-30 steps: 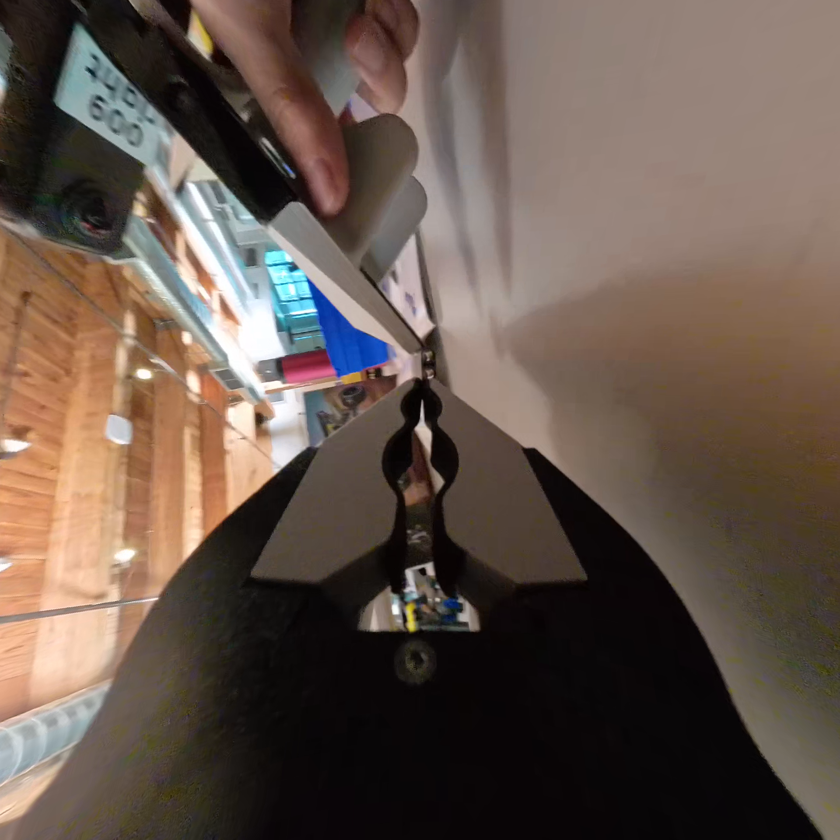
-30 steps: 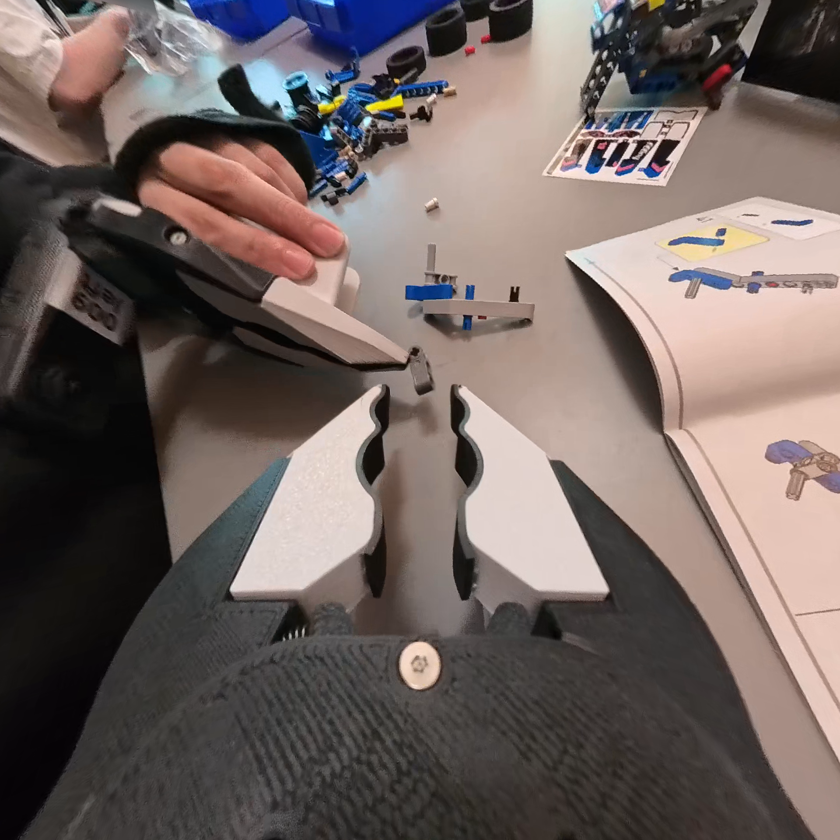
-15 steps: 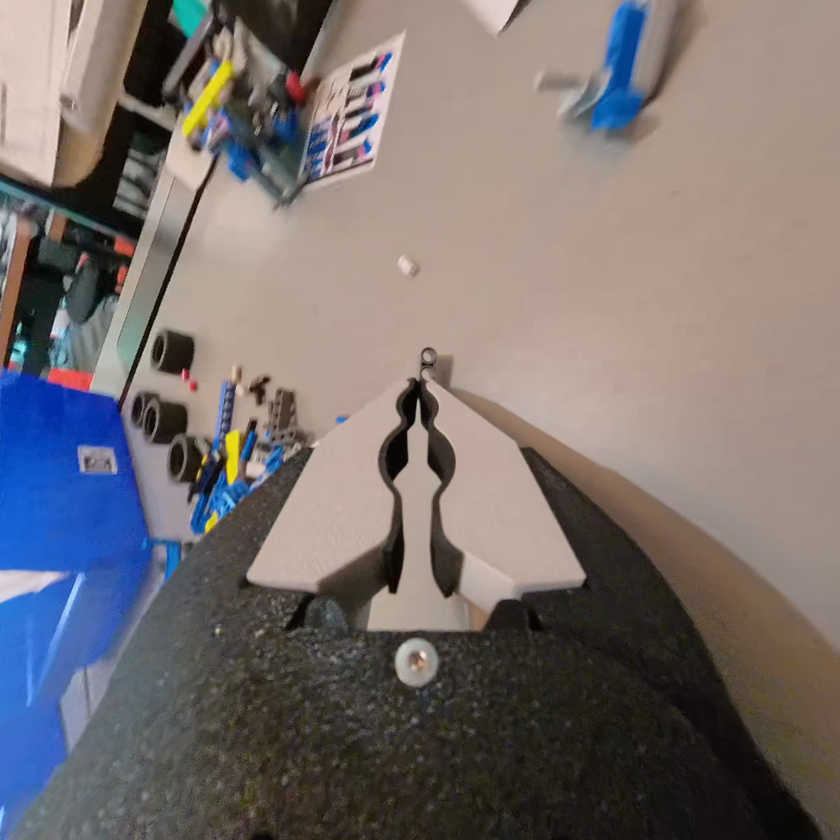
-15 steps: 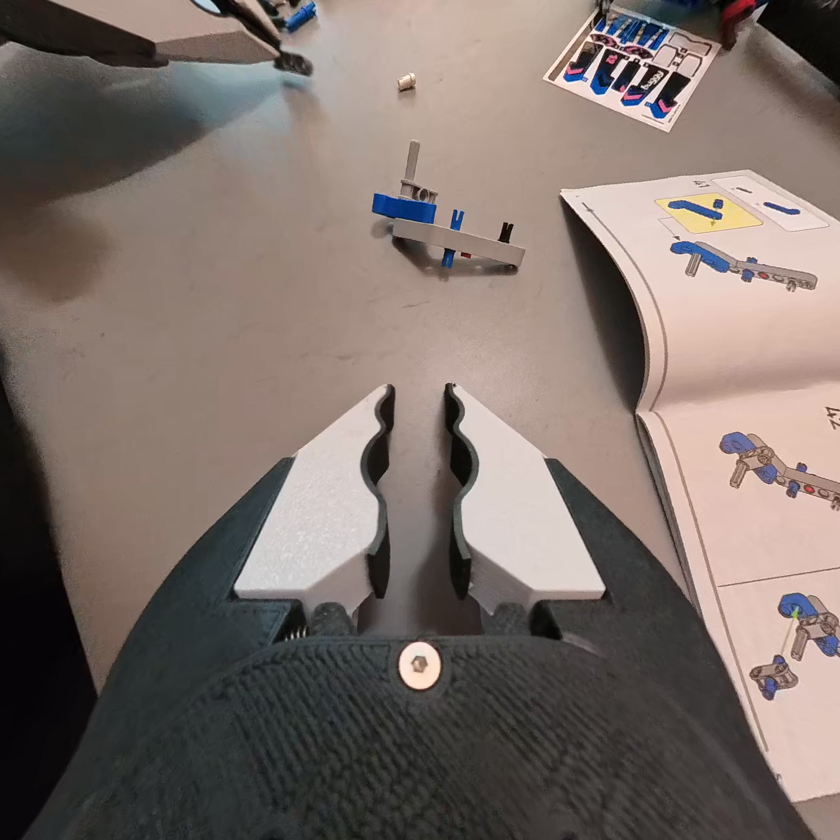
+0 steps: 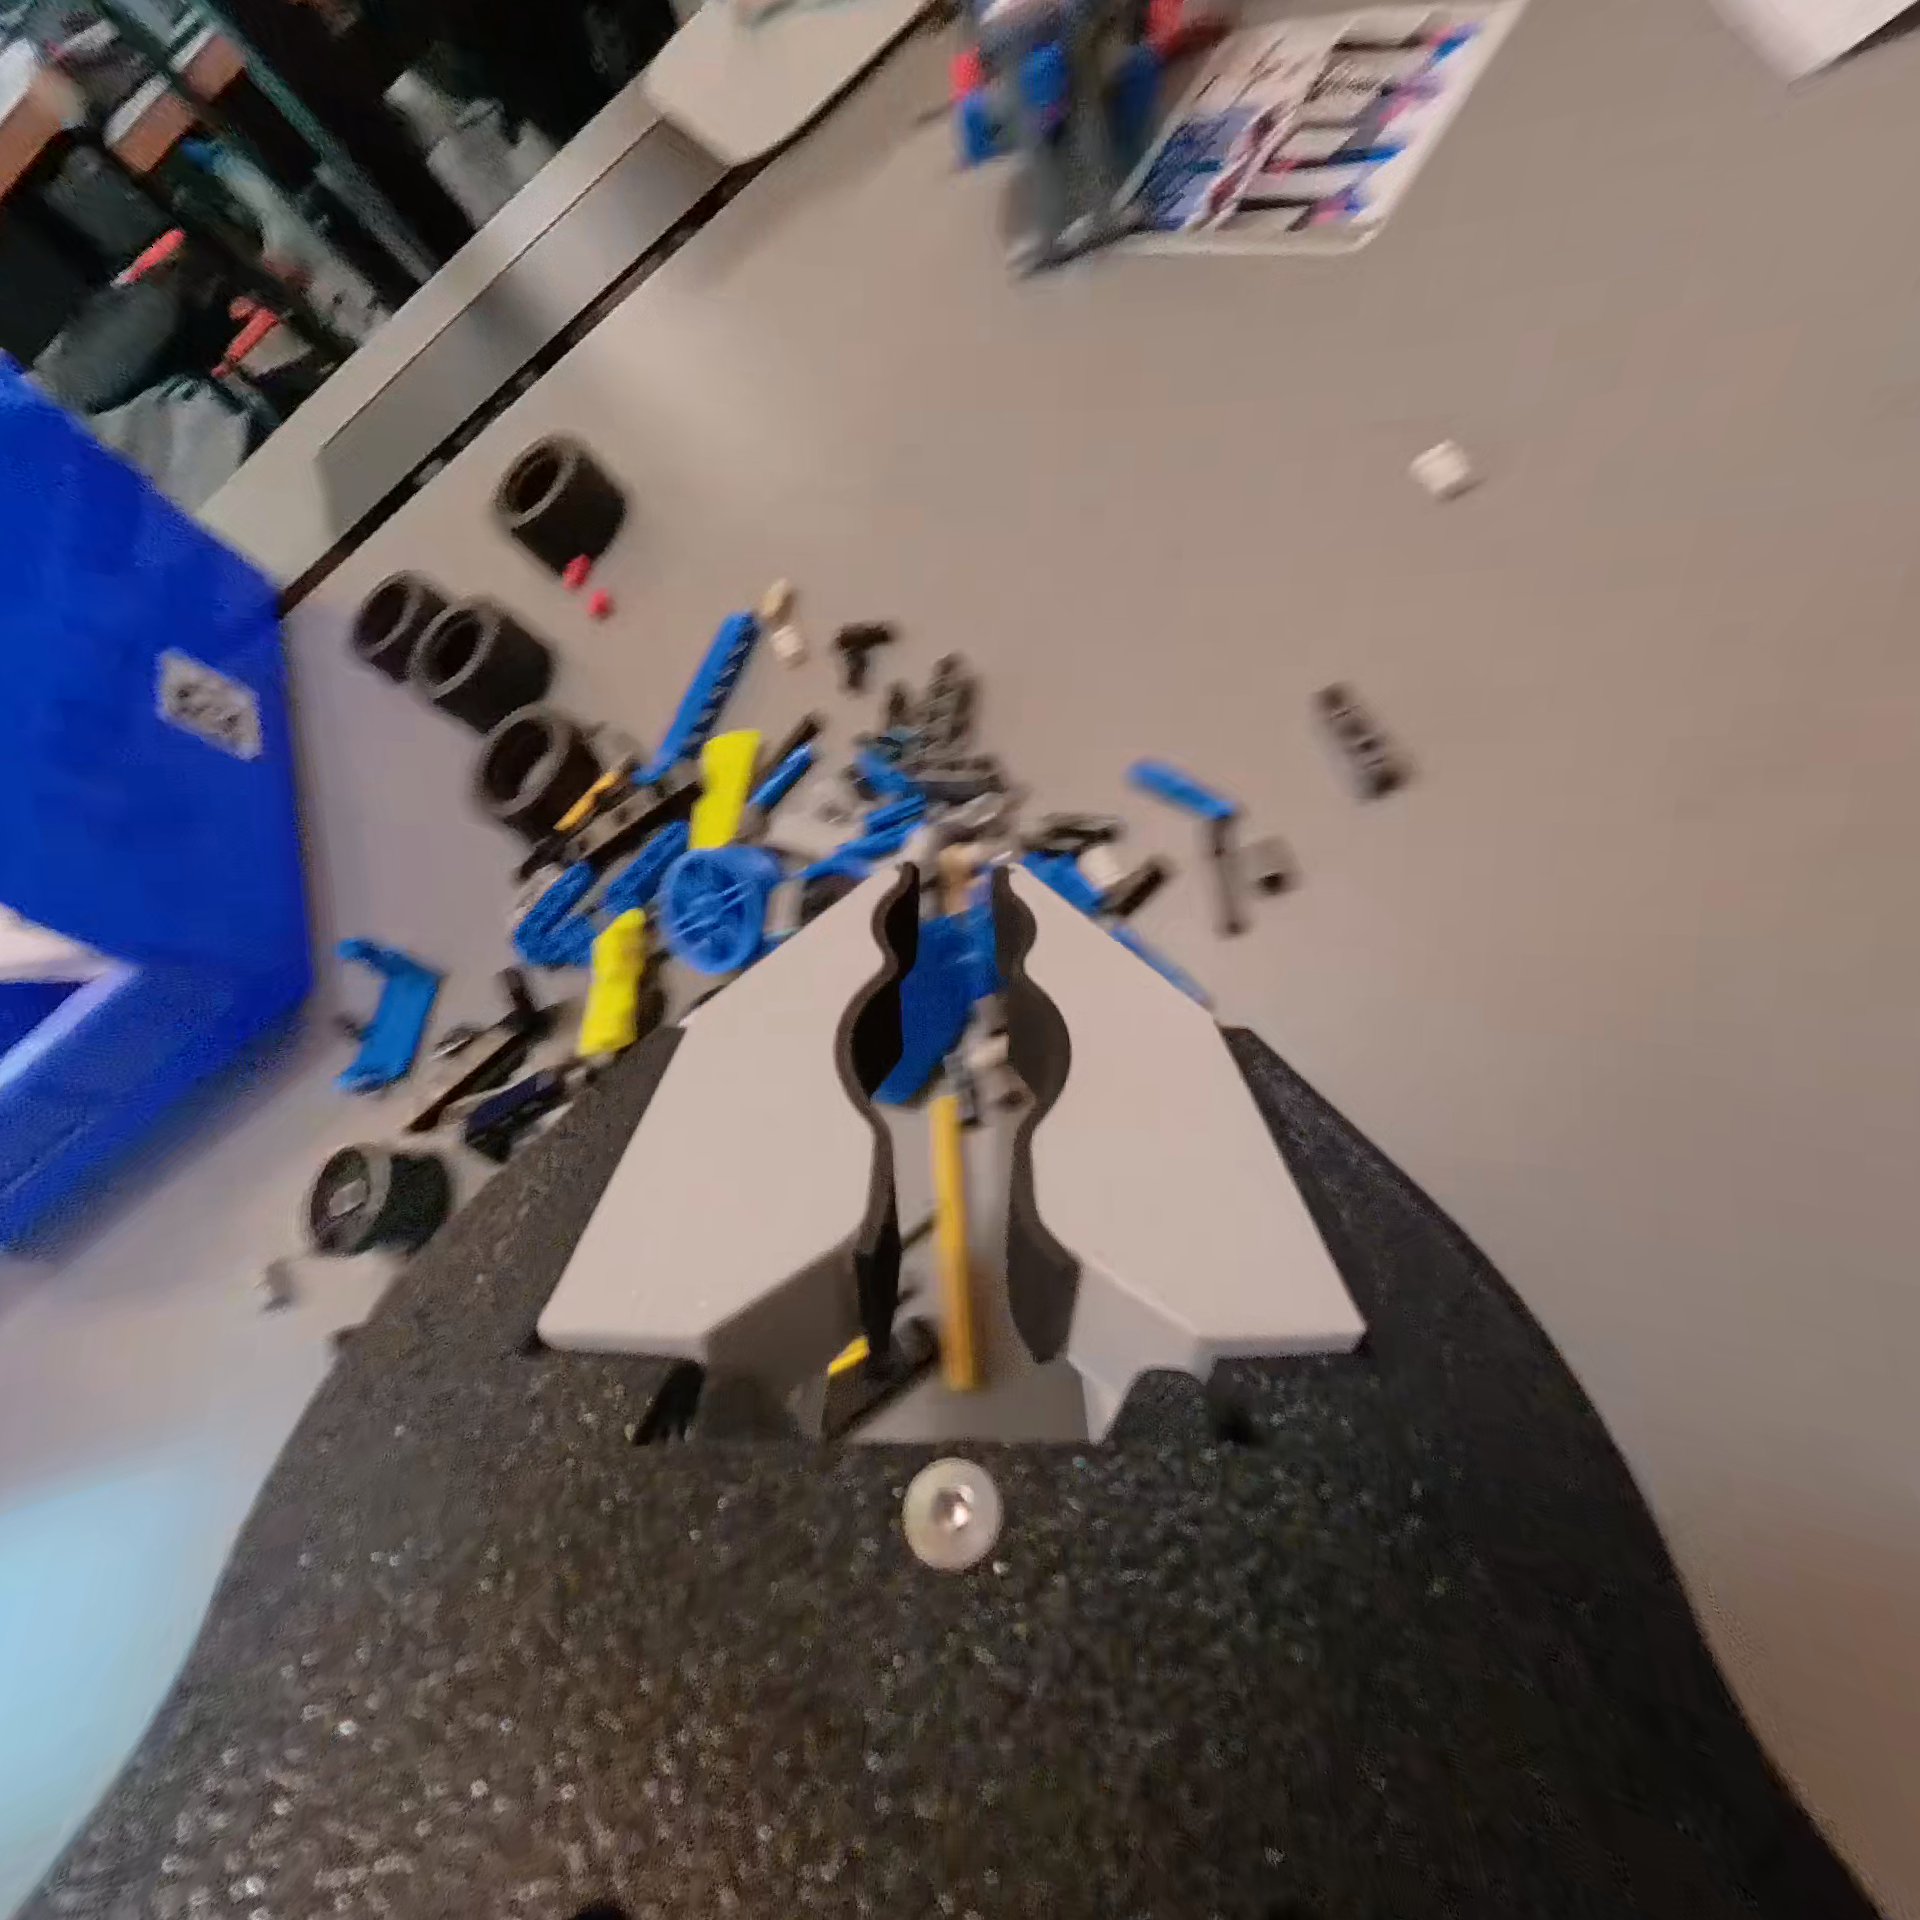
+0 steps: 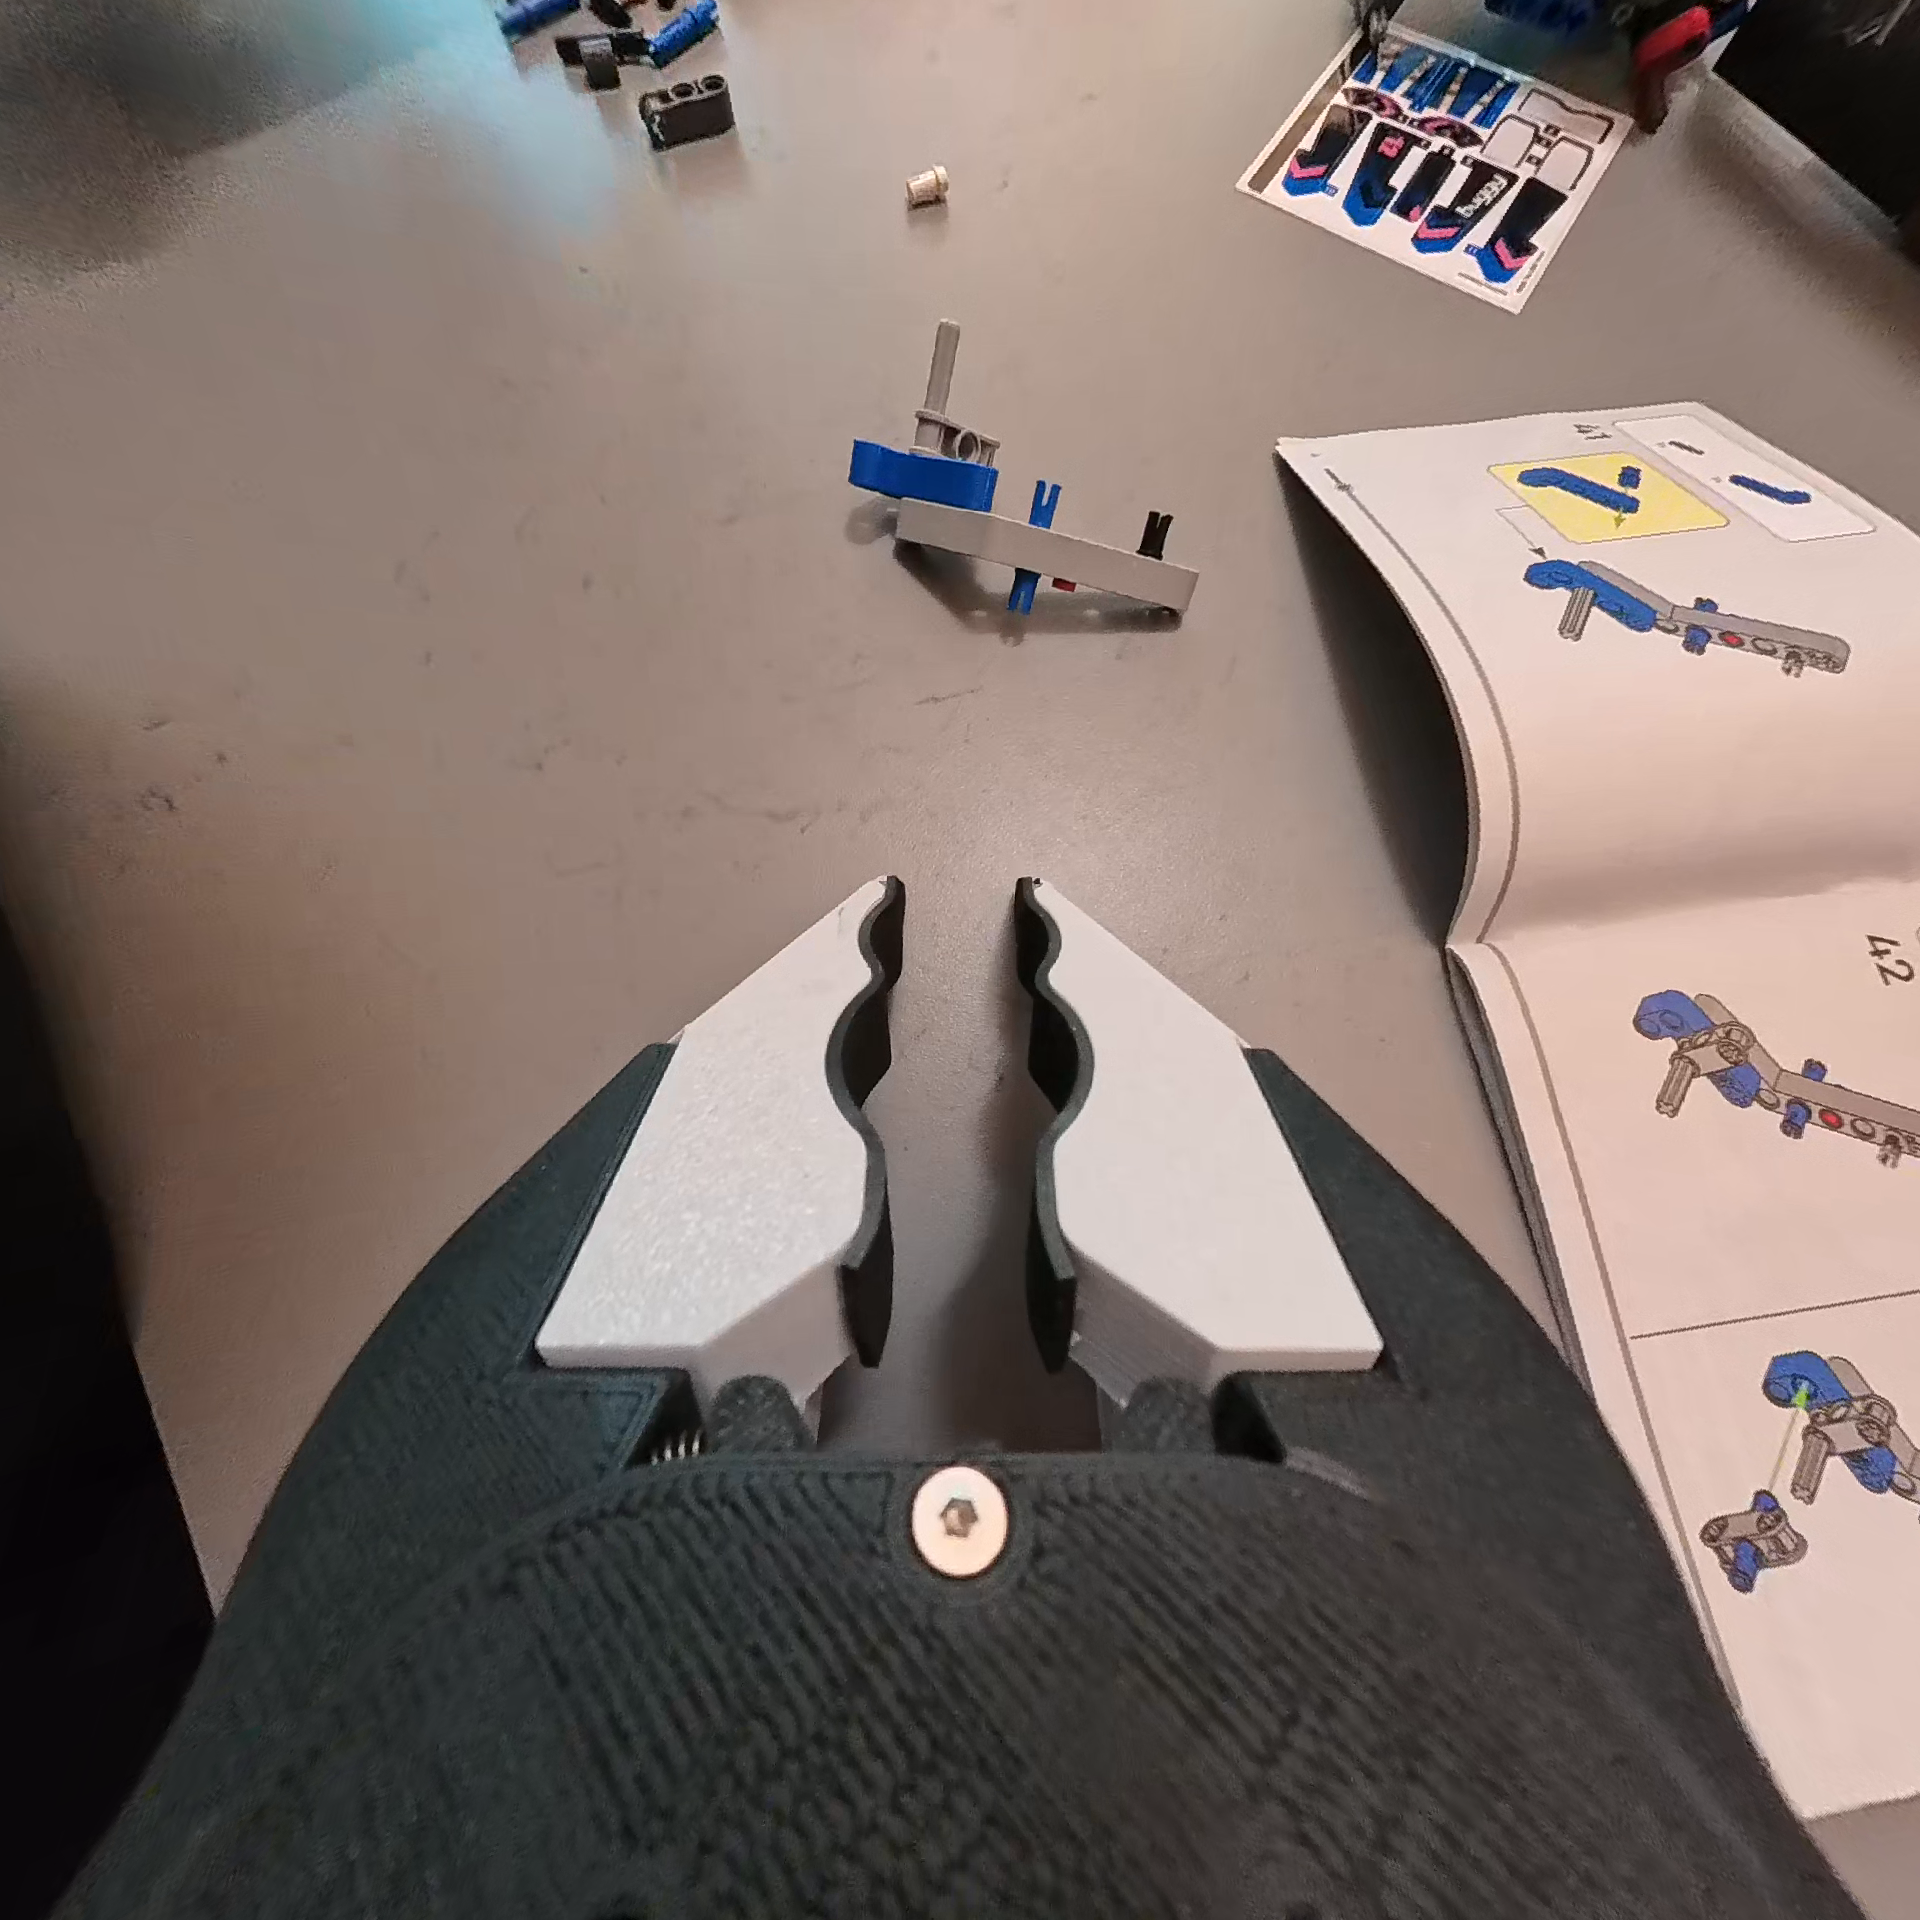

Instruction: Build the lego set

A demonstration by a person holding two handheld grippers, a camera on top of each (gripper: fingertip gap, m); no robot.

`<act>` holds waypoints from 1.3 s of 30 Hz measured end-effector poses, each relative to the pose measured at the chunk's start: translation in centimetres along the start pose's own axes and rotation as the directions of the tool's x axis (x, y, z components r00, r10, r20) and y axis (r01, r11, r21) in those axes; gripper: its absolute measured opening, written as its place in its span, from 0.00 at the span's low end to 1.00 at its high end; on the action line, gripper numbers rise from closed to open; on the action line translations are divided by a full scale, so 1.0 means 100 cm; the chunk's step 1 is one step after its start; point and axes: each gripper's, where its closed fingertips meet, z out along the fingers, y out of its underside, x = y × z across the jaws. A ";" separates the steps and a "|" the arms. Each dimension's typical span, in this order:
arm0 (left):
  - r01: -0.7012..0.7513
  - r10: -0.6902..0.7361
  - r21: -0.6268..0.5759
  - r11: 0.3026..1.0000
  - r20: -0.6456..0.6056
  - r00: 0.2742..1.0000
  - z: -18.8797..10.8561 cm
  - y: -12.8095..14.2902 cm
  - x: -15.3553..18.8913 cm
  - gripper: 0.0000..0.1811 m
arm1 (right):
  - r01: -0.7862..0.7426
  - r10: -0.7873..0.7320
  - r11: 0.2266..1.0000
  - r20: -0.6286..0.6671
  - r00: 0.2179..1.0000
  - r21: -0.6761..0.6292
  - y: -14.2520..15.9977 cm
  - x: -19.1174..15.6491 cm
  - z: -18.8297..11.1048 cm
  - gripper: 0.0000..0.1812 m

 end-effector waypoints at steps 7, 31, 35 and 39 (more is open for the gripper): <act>-0.063 0.073 -0.124 0.990 0.078 0.994 0.010 0.032 -0.040 0.08 | 0.001 -0.001 1.000 -0.001 1.000 0.000 0.000 0.000 0.000 0.11; 0.055 -0.057 -0.043 0.998 -0.034 0.998 0.033 0.006 -0.063 0.04 | -0.022 0.022 1.000 -0.001 1.000 0.000 0.000 0.002 0.000 0.09; 0.098 -0.097 -0.075 0.992 0.013 0.995 0.033 0.014 -0.111 0.04 | -0.031 0.031 1.000 0.000 1.000 0.000 0.000 0.003 0.000 0.08; 0.068 -0.080 -0.148 0.987 -0.079 0.994 0.050 0.028 -0.135 0.05 | -0.041 0.041 0.999 0.005 0.999 0.000 0.000 0.003 0.000 0.07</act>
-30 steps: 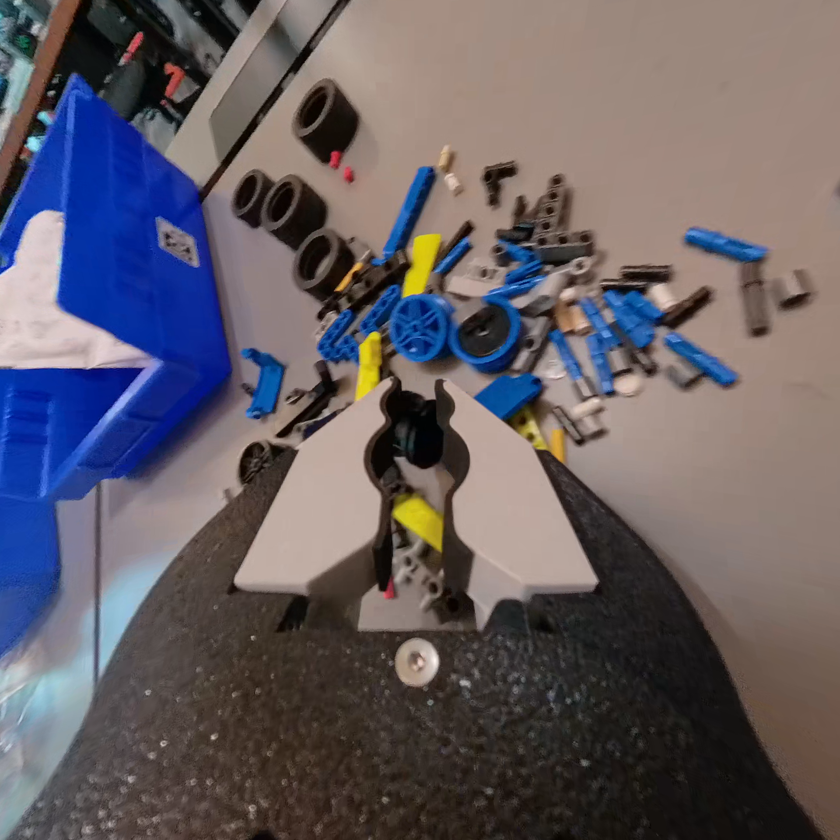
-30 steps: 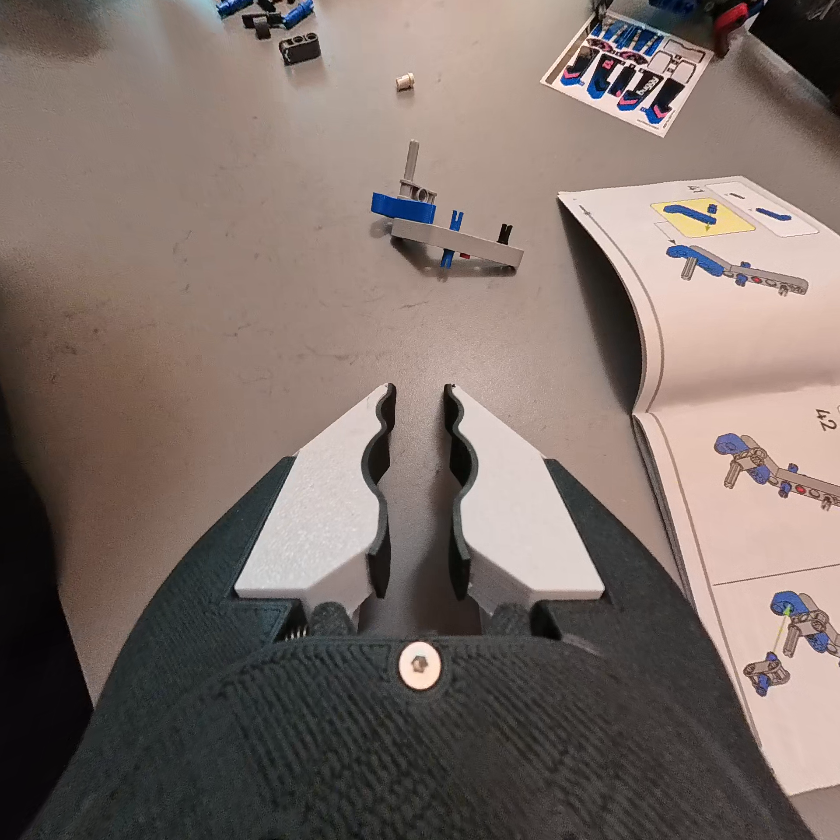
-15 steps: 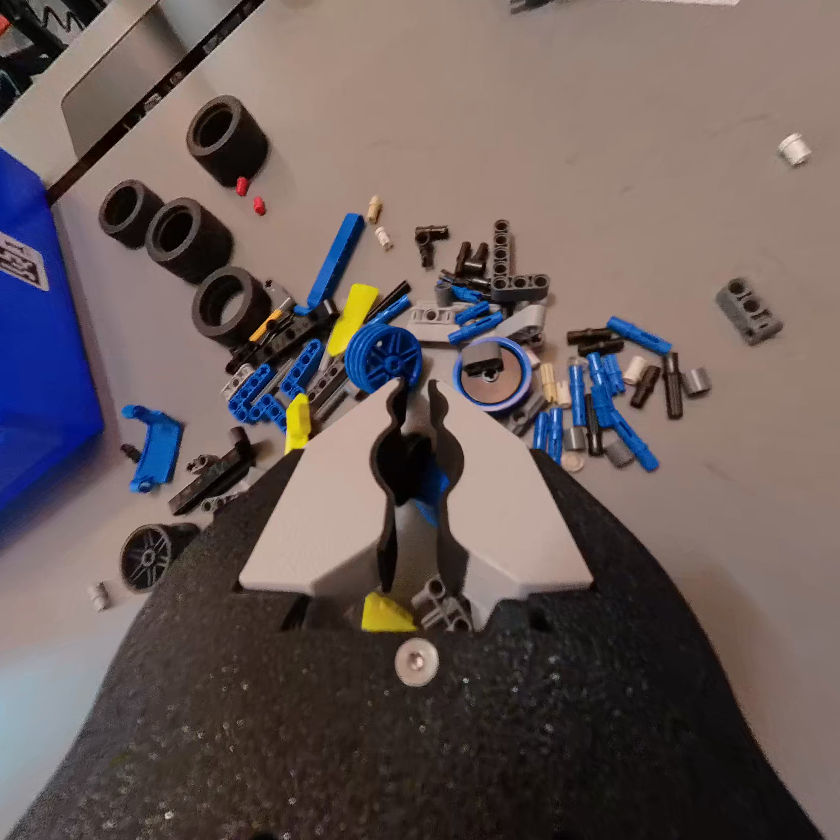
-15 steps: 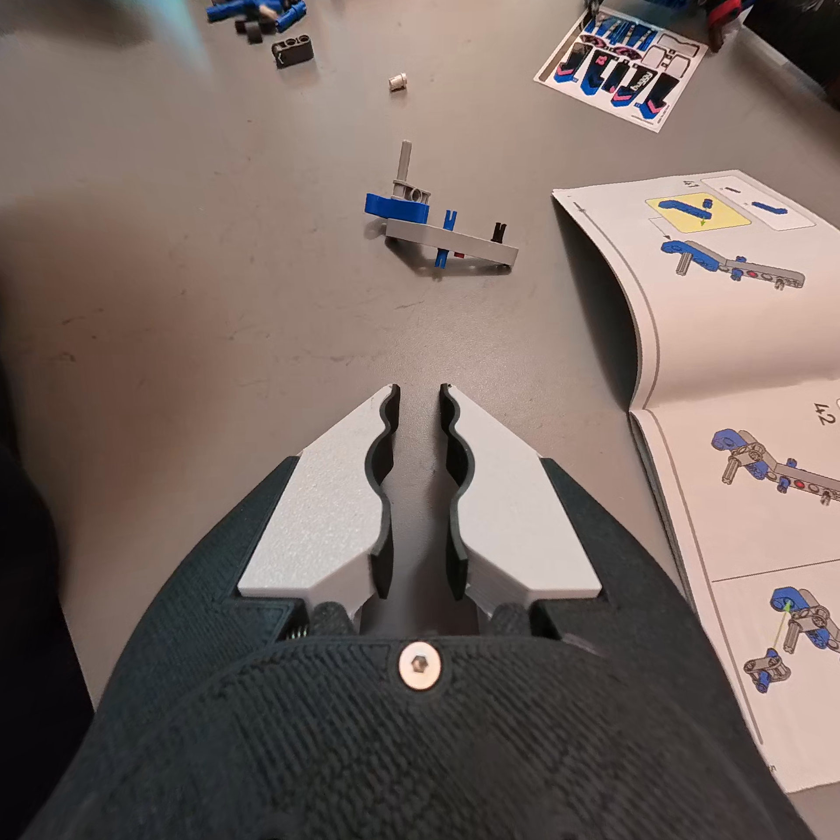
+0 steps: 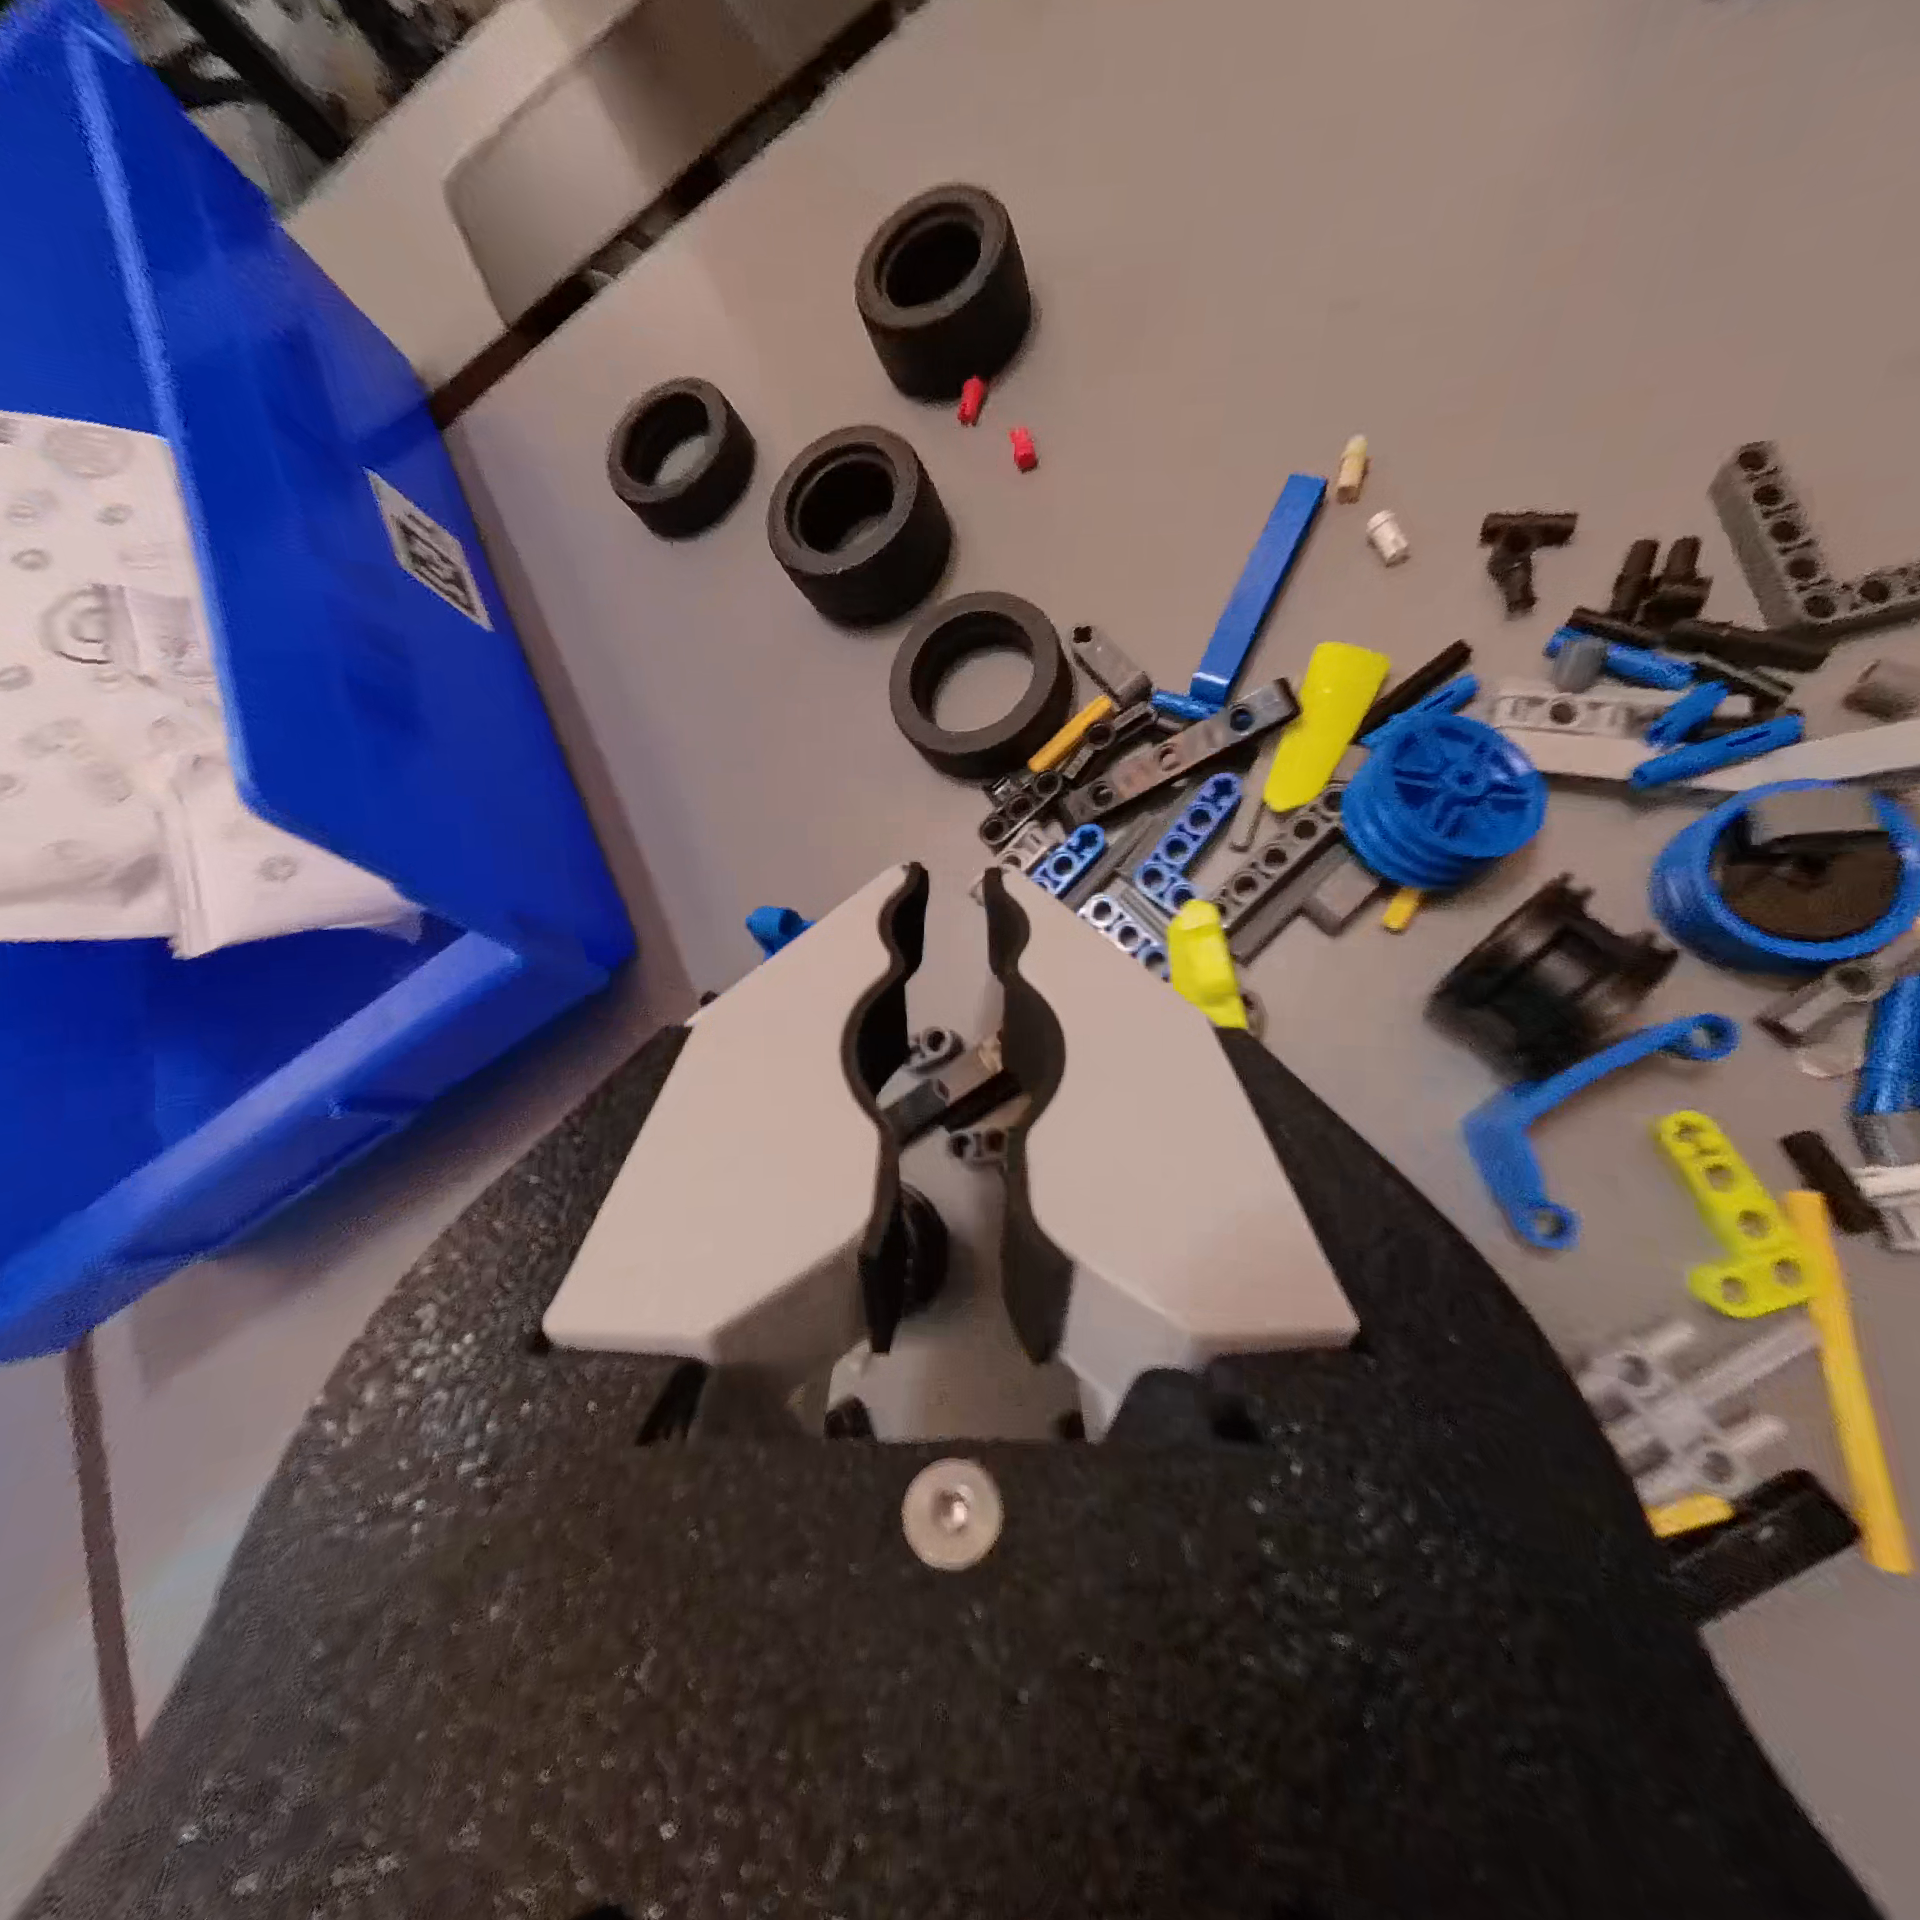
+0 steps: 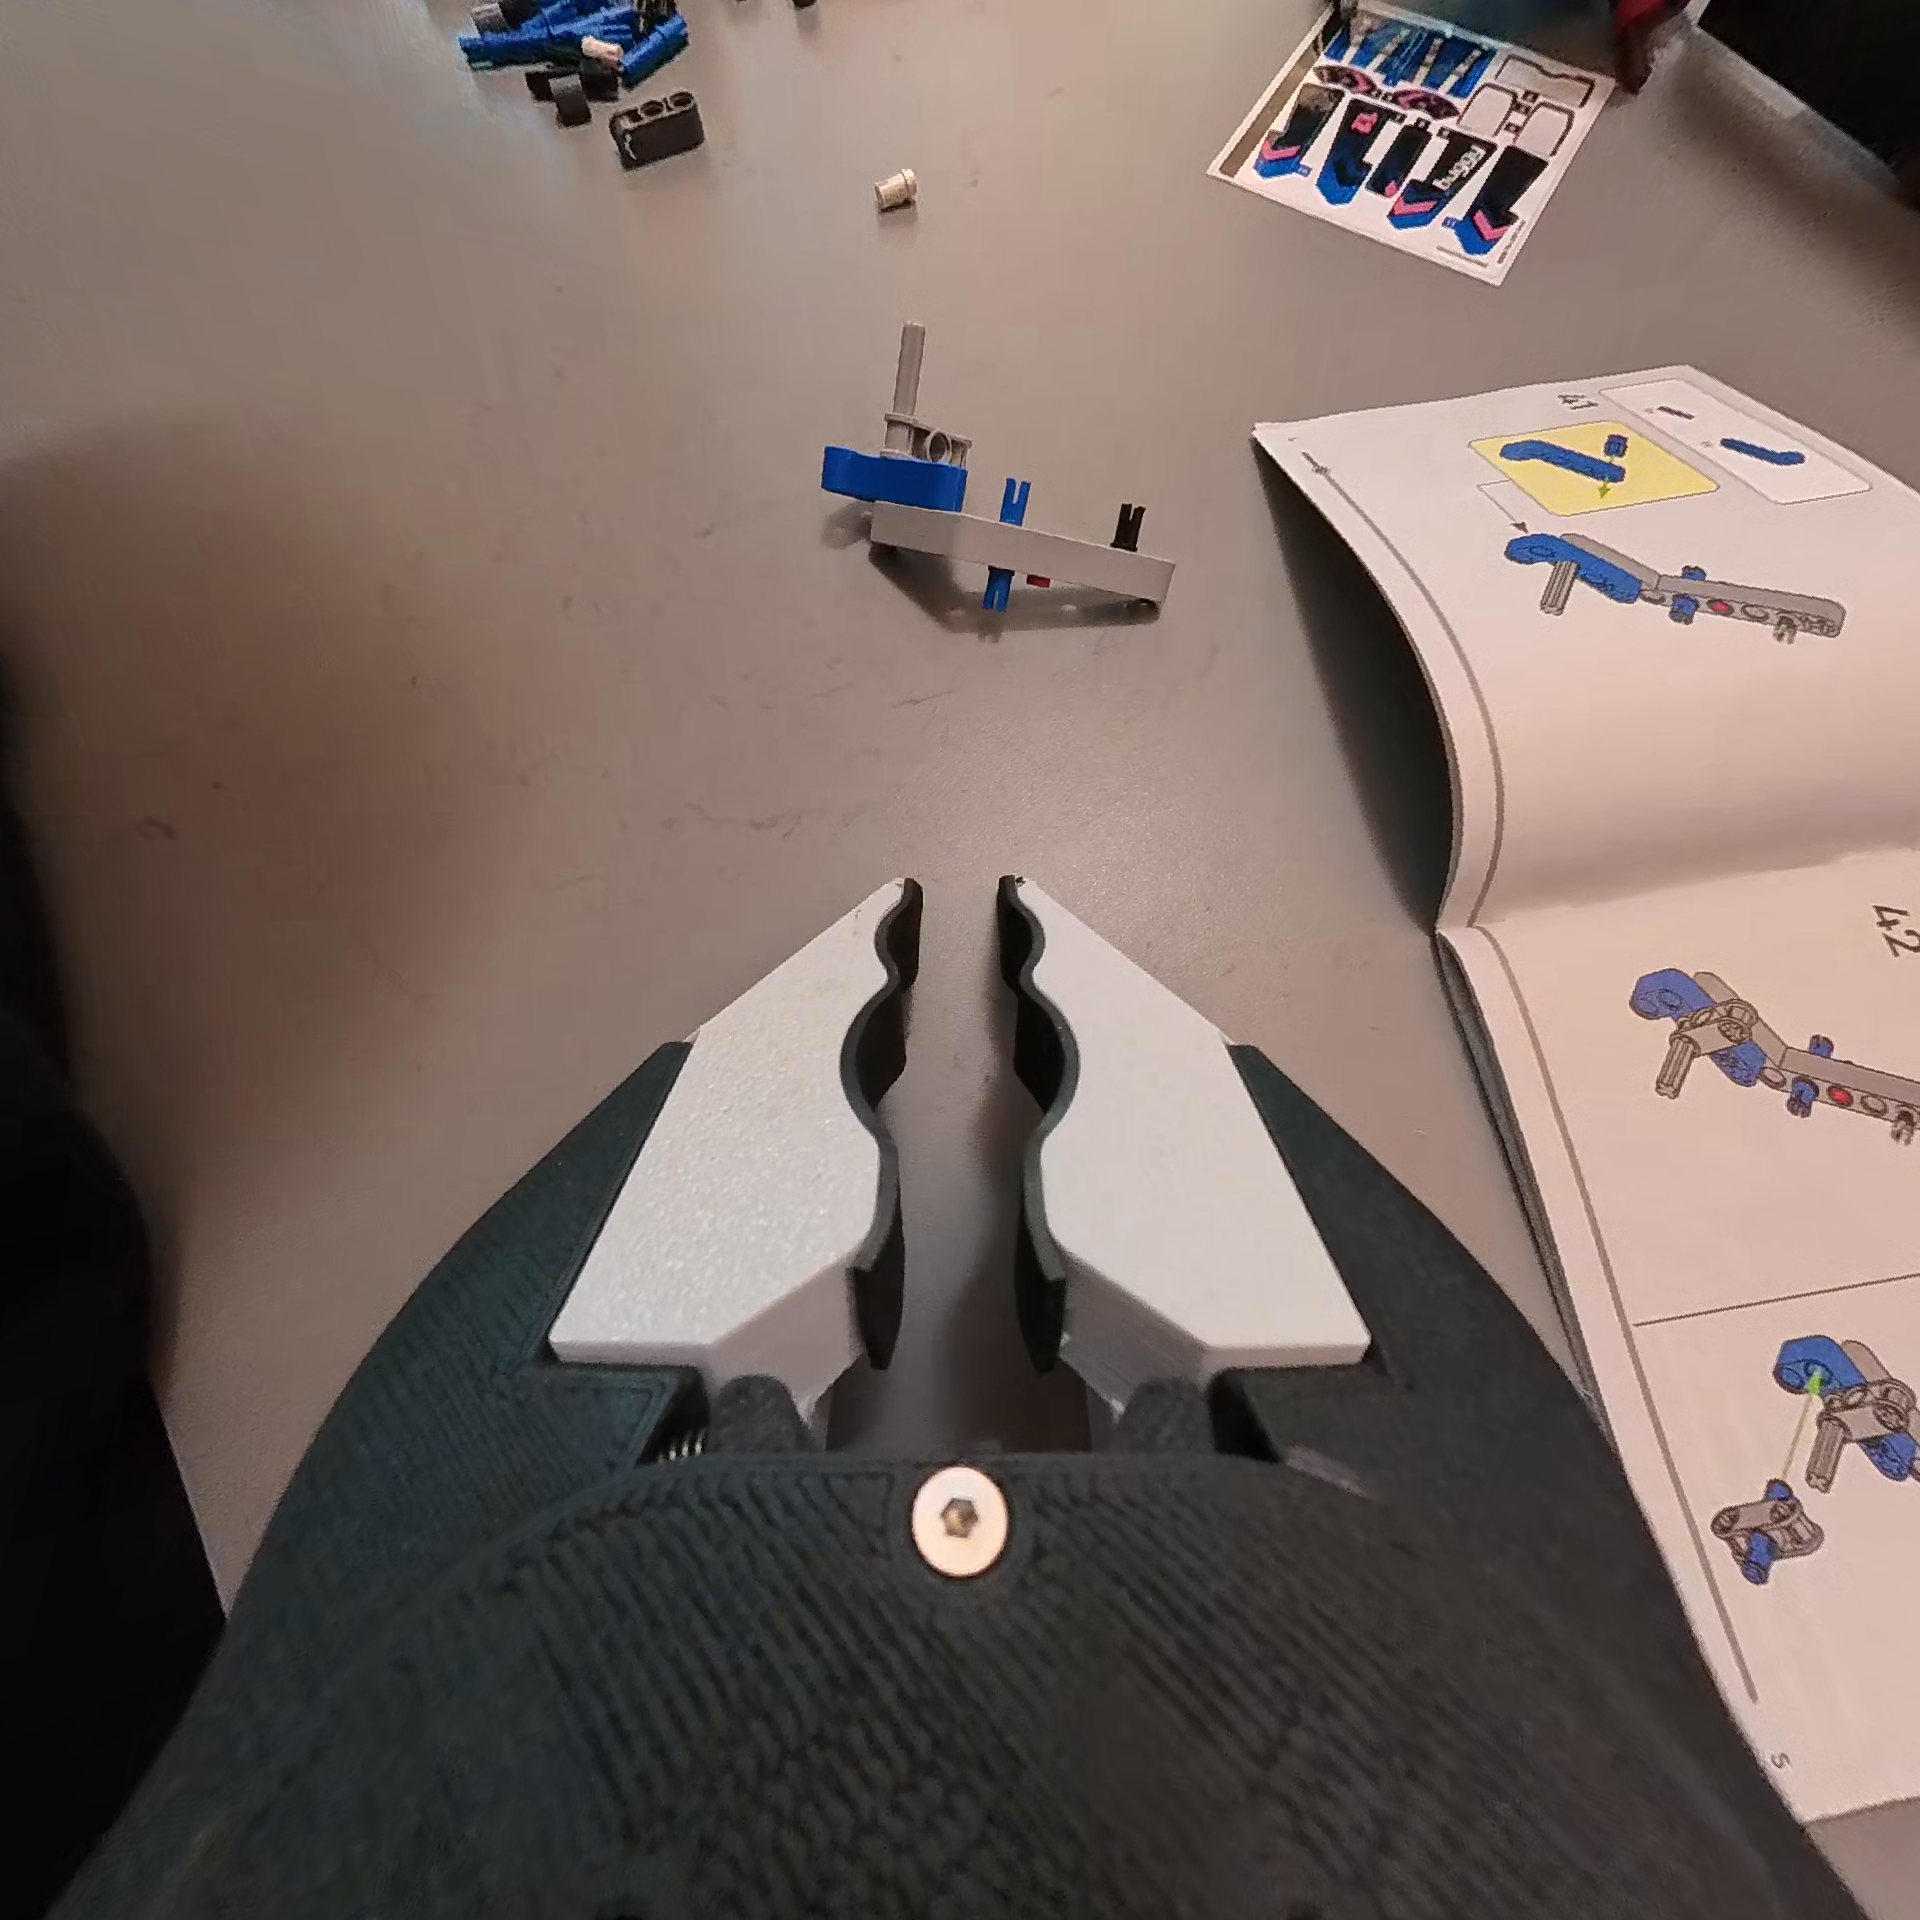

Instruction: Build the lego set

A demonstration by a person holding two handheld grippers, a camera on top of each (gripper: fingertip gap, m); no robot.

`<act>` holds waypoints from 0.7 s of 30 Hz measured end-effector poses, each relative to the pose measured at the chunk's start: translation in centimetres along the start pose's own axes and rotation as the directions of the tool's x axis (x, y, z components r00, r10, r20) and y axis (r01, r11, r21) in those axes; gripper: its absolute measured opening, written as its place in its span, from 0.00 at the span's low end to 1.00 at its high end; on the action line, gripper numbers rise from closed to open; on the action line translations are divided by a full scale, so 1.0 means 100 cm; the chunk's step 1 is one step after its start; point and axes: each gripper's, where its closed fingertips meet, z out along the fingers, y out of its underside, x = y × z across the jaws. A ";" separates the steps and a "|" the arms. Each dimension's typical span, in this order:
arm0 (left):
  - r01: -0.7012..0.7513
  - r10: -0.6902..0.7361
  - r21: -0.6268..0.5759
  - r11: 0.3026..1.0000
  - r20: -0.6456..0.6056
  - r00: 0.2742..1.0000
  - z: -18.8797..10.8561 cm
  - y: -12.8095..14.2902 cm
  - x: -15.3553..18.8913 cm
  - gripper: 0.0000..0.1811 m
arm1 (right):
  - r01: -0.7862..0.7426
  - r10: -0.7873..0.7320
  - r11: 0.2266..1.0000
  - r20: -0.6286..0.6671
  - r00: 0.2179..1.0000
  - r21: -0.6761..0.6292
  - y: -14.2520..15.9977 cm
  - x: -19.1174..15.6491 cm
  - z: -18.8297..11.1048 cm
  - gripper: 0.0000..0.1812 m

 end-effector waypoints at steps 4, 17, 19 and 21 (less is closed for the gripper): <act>0.061 -0.065 -0.026 0.998 -0.184 0.981 0.015 0.003 -0.007 0.05 | 0.003 -0.003 1.000 -0.007 1.000 -0.001 0.000 0.001 0.000 0.07; -0.037 0.028 -0.017 0.999 -0.373 0.927 0.036 -0.001 0.007 0.08 | 0.003 -0.003 1.000 -0.016 1.000 -0.001 0.000 0.002 0.000 0.06; -0.023 0.010 -0.026 0.999 -0.414 0.910 0.034 0.002 0.011 0.08 | 0.002 -0.002 1.000 -0.015 1.000 -0.001 0.000 0.002 0.000 0.06; -0.005 -0.009 -0.029 1.000 -0.443 0.897 0.031 0.004 0.012 0.08 | -0.003 0.003 1.000 -0.014 1.000 -0.001 0.000 0.002 0.000 0.06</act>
